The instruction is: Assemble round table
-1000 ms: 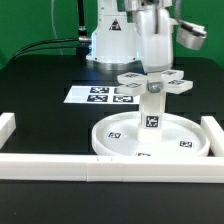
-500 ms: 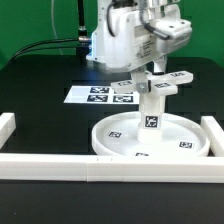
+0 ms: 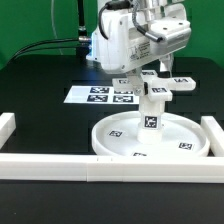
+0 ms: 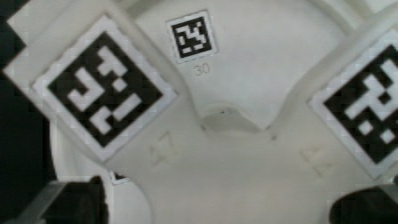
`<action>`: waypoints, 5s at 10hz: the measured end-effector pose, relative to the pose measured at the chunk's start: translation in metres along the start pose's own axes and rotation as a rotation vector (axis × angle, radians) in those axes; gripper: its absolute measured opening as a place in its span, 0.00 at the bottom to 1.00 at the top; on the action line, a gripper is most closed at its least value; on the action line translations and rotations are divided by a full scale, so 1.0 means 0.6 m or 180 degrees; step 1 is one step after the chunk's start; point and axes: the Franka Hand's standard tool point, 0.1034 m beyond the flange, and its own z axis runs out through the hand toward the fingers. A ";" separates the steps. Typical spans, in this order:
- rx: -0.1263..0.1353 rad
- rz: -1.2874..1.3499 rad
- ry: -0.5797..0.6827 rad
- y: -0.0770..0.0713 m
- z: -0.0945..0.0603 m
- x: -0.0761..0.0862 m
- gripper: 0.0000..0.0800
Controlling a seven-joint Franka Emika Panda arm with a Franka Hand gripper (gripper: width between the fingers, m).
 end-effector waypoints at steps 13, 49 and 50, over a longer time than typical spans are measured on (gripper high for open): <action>-0.0141 -0.3167 -0.0130 -0.016 -0.045 -0.049 0.81; -0.1166 -0.9764 -0.0263 -0.005 0.011 0.002 0.81; -0.1173 -0.9767 -0.0268 -0.005 0.012 0.003 0.81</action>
Offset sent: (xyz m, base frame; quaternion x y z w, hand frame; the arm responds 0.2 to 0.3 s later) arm 0.0033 0.0084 0.0410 0.0171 -0.0508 0.0229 0.9983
